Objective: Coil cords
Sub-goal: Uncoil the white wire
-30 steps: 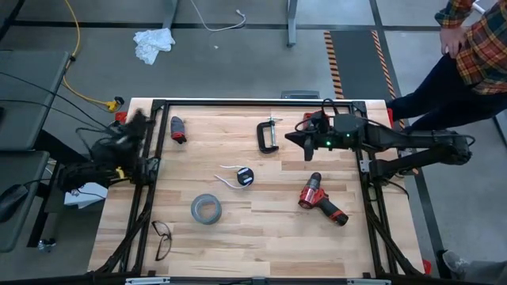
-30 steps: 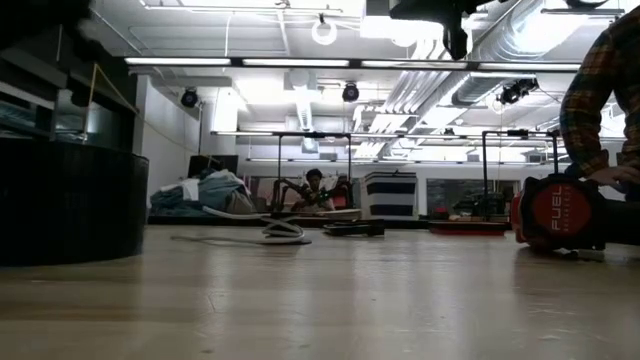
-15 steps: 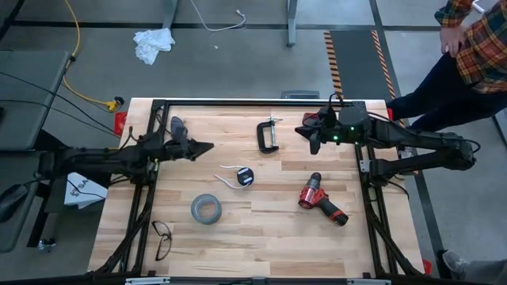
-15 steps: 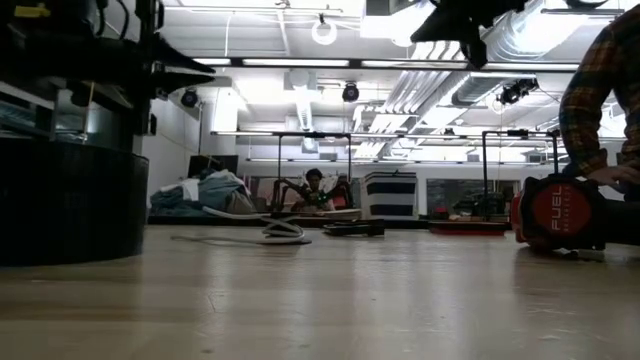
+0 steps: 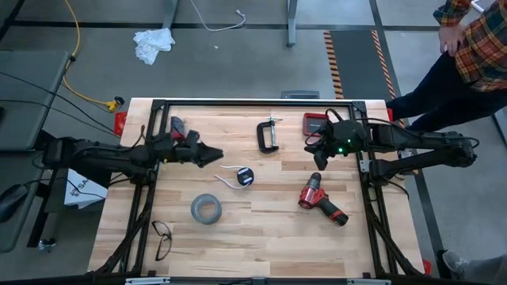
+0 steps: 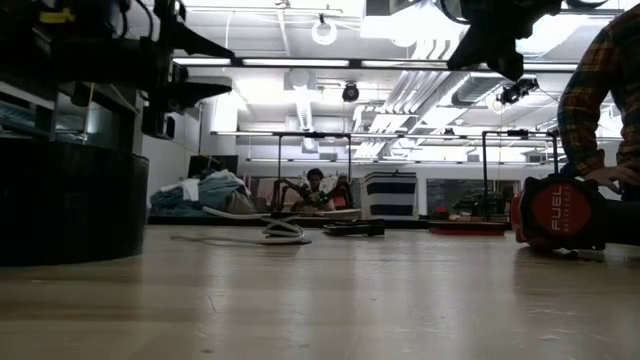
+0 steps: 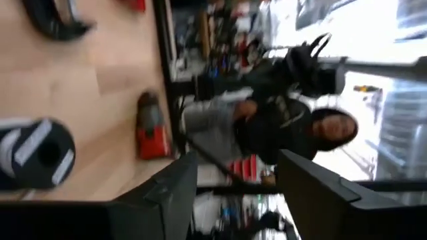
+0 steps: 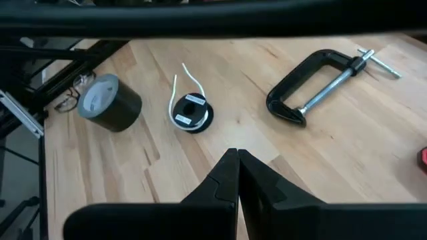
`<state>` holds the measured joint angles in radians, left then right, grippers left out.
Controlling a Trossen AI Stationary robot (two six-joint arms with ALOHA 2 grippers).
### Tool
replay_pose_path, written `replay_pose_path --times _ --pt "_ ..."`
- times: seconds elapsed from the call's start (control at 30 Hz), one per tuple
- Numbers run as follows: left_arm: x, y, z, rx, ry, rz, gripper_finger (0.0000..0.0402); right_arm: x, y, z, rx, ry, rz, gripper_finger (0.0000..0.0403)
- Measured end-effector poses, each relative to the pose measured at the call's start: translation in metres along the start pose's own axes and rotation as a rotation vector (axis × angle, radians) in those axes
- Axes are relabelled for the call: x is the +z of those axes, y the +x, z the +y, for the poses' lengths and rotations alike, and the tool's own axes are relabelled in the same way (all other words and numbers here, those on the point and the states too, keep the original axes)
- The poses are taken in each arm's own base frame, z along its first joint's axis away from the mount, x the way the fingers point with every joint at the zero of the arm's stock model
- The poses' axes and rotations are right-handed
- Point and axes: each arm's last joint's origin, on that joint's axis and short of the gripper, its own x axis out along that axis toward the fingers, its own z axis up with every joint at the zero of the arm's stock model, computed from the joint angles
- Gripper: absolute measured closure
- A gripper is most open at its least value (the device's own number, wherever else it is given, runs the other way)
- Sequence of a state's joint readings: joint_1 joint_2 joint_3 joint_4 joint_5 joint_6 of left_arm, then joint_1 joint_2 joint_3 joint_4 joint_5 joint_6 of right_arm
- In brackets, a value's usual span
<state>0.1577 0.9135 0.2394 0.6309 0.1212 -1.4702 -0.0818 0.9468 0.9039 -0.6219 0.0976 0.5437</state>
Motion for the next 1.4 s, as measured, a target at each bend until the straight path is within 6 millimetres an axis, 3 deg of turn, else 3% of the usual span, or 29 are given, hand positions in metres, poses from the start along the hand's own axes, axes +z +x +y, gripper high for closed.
replay_pose_path --times 0.13,0.3,0.4,0.5,0.67,1.2,1.4 --pt "-0.002 0.017 -0.009 0.056 0.121 0.129 0.0191 0.0 -0.002 -0.001 -0.007 -0.002 -0.001 0.0402" --pt "-0.001 0.045 -0.006 0.371 0.222 0.242 0.0193 0.0 -0.004 -0.002 -0.01 -0.004 -0.01 0.0402" --pt "-0.002 0.058 0.007 0.513 0.212 0.31 0.0194 0.0 -0.004 -0.003 -0.014 -0.016 -0.013 0.0402" --pt "-0.004 0.068 0.02 0.54 0.154 0.356 0.0194 0.0 -0.005 -0.003 -0.019 -0.022 -0.01 0.0402" --pt "-0.008 0.073 0.047 0.646 0.078 0.366 0.0194 0.0 -0.005 -0.004 -0.034 -0.05 -0.016 0.0402" --pt "-0.003 0.098 0.087 0.632 -0.07 0.223 0.0194 0.003 -0.005 -0.003 -0.046 -0.064 -0.054 0.0402" --pt "-0.002 0.102 0.088 0.596 -0.086 0.209 0.0194 0.003 -0.005 -0.003 -0.046 -0.064 -0.053 0.0402"
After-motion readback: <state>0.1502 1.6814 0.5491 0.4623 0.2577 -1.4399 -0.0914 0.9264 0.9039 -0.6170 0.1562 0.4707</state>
